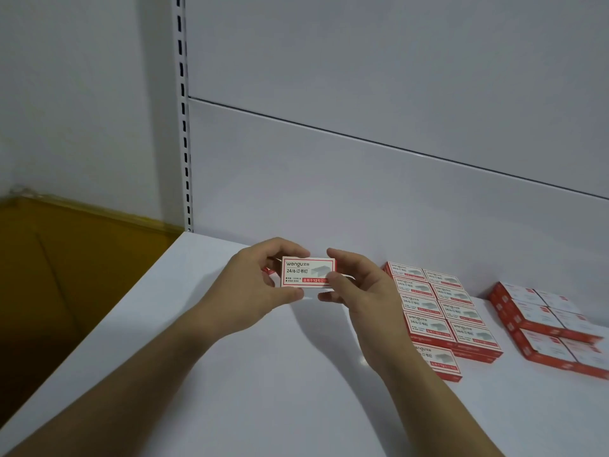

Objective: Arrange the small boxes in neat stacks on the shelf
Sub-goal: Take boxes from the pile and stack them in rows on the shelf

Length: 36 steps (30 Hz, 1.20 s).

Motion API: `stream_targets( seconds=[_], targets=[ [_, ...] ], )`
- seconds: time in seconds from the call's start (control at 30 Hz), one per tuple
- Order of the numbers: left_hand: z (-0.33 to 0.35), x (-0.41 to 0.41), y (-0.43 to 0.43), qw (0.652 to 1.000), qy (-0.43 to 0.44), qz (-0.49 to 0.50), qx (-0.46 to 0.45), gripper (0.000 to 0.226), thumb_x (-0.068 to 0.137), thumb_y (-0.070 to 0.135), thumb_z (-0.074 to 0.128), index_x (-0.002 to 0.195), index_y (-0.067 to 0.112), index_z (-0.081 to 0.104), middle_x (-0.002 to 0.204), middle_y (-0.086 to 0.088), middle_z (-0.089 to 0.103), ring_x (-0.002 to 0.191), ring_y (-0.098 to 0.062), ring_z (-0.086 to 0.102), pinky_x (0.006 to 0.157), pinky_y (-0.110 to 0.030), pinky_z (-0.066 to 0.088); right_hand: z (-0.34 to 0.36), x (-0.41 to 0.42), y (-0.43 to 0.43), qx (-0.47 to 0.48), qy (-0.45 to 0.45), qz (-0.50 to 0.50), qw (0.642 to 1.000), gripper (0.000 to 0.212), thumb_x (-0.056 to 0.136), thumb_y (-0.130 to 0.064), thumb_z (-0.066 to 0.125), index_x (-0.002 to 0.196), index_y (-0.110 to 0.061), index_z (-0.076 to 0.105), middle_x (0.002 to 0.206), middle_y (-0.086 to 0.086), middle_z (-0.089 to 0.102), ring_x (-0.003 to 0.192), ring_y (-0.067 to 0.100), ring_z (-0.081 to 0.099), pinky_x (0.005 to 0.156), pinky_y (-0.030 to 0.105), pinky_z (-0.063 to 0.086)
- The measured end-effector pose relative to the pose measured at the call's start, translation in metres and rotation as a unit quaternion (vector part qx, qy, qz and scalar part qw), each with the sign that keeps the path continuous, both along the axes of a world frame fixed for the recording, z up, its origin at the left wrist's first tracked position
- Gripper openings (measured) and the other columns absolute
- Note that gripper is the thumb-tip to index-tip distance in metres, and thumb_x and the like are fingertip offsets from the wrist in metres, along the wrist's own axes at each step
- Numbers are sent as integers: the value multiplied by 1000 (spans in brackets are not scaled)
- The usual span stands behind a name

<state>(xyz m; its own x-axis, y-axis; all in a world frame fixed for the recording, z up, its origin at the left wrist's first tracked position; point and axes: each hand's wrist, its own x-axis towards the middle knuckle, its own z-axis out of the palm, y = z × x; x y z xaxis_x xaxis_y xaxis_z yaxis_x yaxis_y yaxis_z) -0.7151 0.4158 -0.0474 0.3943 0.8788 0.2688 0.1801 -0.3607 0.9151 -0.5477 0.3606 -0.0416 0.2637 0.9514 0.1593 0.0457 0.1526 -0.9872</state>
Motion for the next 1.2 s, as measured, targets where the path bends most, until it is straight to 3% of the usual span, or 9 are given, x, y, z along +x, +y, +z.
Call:
stream_targets(
  seconds=[0.23, 0.3, 0.5, 0.63, 0.77, 0.87, 0.97, 1.07, 1.2],
  targets=[
    [-3, 2, -1, 992, 56, 56, 94, 44, 73, 24, 82, 109, 34, 60, 90, 21, 66, 80, 1, 58, 62, -7, 43, 1, 8, -2, 15, -174, 7, 985, 50, 83, -3, 70, 122, -32, 59, 105, -9, 71, 87, 8, 69, 71, 21, 57],
    [-4, 2, -2, 990, 65, 61, 111, 43, 73, 28, 82, 109, 35, 60, 89, 24, 64, 81, 0, 57, 63, -8, 44, 3, 10, -3, 49, -251, -1, 967, 55, 80, -1, 72, 124, -30, 58, 111, -8, 66, 89, 4, 67, 71, 15, 54],
    [-5, 4, -5, 979, 102, 73, 161, 44, 73, 35, 81, 113, 34, 62, 95, 20, 64, 83, -6, 57, 71, -18, 50, 17, 16, -8, 114, -457, -27, 882, 46, 78, -9, 76, 121, -20, 62, 110, -10, 56, 83, 6, 63, 79, 13, 52],
    [-5, 14, -13, 972, 144, 59, 176, 41, 73, 42, 78, 109, 39, 58, 97, 21, 60, 85, -3, 55, 77, -28, 50, 19, 28, -21, 108, -522, -33, 845, 42, 79, -19, 75, 119, -23, 62, 111, -12, 54, 89, 6, 57, 80, 25, 52],
    [-5, 31, -25, 964, 173, 29, 202, 39, 75, 42, 76, 109, 34, 58, 96, 19, 59, 88, -3, 54, 79, -30, 47, 22, 48, -39, 80, -576, -35, 813, 43, 80, -29, 75, 120, -28, 60, 112, -11, 53, 90, 8, 52, 74, 22, 44],
    [-3, 47, -36, 952, 202, 15, 230, 41, 76, 44, 75, 112, 34, 59, 95, 20, 58, 88, -3, 54, 76, -27, 47, 23, 66, -54, 68, -600, -28, 796, 47, 78, -27, 76, 123, -25, 61, 112, -6, 55, 100, 14, 52, 79, 26, 43],
    [0, 67, -45, 938, 259, -7, 229, 58, 77, 51, 71, 129, 38, 48, 107, 24, 54, 94, 1, 51, 79, -21, 44, 25, 90, -69, 55, -591, -26, 805, 47, 78, -21, 76, 123, -20, 62, 112, -3, 55, 102, 16, 52, 83, 23, 39],
    [2, 90, -57, 929, 307, -20, 207, 81, 75, 59, 68, 143, 41, 27, 132, 18, 47, 114, -3, 48, 92, -26, 43, 29, 120, -83, 28, -557, -46, 829, 47, 82, -20, 73, 127, -23, 57, 115, -9, 50, 95, 7, 48, 80, 15, 33],
    [2, 124, -82, 914, 353, -17, 200, 82, 77, 65, 61, 145, 36, 25, 144, 11, 40, 127, -9, 43, 99, -31, 41, 30, 163, -102, -16, -547, -66, 835, 47, 86, -19, 69, 131, -23, 54, 117, -12, 45, 96, 4, 44, 86, 18, 38]
  ],
)
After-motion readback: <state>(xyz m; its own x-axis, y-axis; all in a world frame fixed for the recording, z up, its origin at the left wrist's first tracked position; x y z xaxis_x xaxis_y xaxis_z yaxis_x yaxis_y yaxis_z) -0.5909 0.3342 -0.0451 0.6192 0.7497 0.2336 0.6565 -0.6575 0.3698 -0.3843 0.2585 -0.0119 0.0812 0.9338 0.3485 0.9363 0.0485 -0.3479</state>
